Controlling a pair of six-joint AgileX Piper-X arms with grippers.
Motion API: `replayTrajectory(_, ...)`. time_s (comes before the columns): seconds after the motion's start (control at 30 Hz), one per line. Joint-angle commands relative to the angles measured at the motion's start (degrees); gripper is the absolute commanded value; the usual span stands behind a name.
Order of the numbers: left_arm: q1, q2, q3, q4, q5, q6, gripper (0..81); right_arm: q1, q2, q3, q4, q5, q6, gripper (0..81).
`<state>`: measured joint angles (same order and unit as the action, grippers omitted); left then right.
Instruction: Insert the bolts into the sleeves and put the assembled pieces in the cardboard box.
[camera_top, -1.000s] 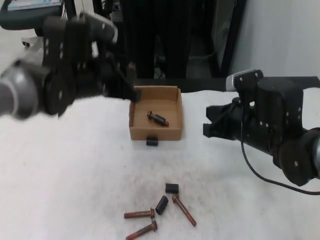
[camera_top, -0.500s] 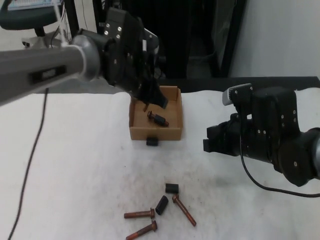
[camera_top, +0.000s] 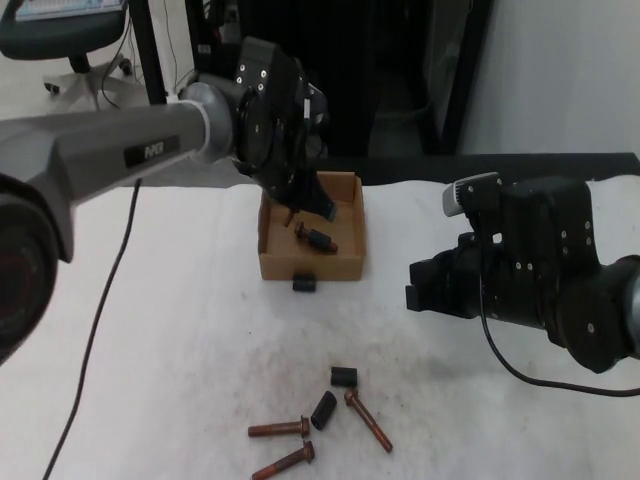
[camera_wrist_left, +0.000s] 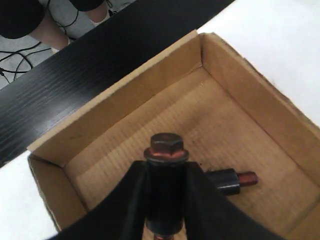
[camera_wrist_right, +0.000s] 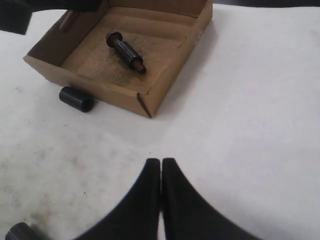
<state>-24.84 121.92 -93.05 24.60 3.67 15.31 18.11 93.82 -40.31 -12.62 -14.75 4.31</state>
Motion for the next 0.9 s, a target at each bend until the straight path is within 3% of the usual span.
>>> replayTrajectory(0.0,0.1,0.6,-1.7,-0.2,-1.0,0.1,0.2,0.1,-0.1,-0.1,0.0,-0.6,-0.5,0.8)
replayTrajectory(0.43,0.1,1.7,-2.9,-2.9,-1.0,1.4,1.4,0.0,-0.1,-0.2,-0.5,-3.2,-0.5,0.8)
replayTrajectory(0.67,0.2,1.7,-2.9,-3.0,-1.8,3.2,35.4,0.0,-0.9,-0.3,-0.5,-3.2,-0.5,0.8)
replayTrajectory(0.87,0.2,1.7,-2.9,-1.8,-4.5,3.2,36.7,0.0,-0.9,-0.3,-0.5,-3.2,-0.5,0.8)
